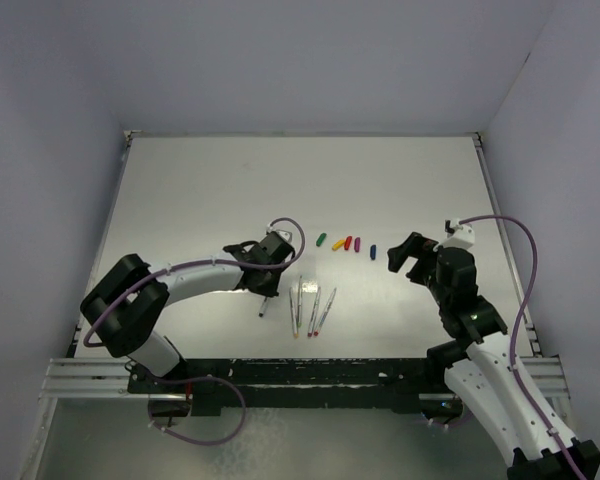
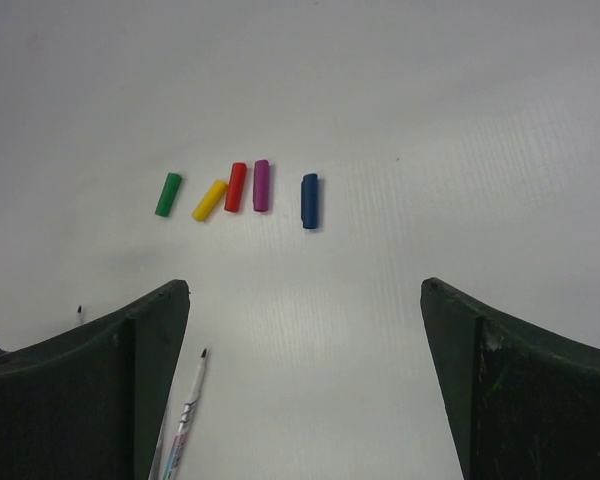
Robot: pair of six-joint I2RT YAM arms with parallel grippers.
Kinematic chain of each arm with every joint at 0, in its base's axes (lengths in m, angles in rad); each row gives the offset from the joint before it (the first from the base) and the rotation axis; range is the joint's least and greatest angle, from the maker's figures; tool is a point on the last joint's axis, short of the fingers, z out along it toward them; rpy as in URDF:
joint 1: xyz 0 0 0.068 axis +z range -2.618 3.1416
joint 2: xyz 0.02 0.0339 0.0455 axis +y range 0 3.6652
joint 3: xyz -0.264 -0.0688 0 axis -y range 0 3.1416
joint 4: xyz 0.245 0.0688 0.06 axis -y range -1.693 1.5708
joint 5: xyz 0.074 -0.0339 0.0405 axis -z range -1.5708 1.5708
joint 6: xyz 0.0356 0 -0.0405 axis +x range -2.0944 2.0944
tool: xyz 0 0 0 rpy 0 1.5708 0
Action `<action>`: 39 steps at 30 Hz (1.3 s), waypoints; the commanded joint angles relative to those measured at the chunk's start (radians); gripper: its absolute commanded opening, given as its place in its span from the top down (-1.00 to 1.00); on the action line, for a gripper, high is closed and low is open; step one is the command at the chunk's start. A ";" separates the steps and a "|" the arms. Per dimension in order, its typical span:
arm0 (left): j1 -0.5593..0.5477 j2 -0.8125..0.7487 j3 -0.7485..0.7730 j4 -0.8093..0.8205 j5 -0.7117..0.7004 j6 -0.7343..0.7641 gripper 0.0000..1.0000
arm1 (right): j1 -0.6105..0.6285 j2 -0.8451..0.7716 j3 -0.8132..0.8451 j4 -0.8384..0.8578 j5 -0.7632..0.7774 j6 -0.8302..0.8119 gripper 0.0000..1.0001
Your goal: Insert the pens into the pen caps
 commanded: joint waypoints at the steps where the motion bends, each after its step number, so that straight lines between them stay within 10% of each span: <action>1: 0.004 0.019 -0.016 -0.012 0.049 -0.005 0.72 | 0.003 -0.001 0.050 0.014 0.003 -0.008 -1.00; 4: 0.004 0.015 -0.035 -0.004 0.064 -0.008 1.00 | 0.002 0.001 0.049 0.019 0.004 -0.008 -1.00; 25: 0.001 -0.507 -0.165 0.145 0.094 0.103 1.00 | 0.002 0.439 0.179 0.109 0.022 -0.088 -1.00; 39: -0.005 -0.666 -0.288 0.258 0.147 0.089 1.00 | -0.113 0.734 0.274 0.146 -0.277 -0.075 -1.00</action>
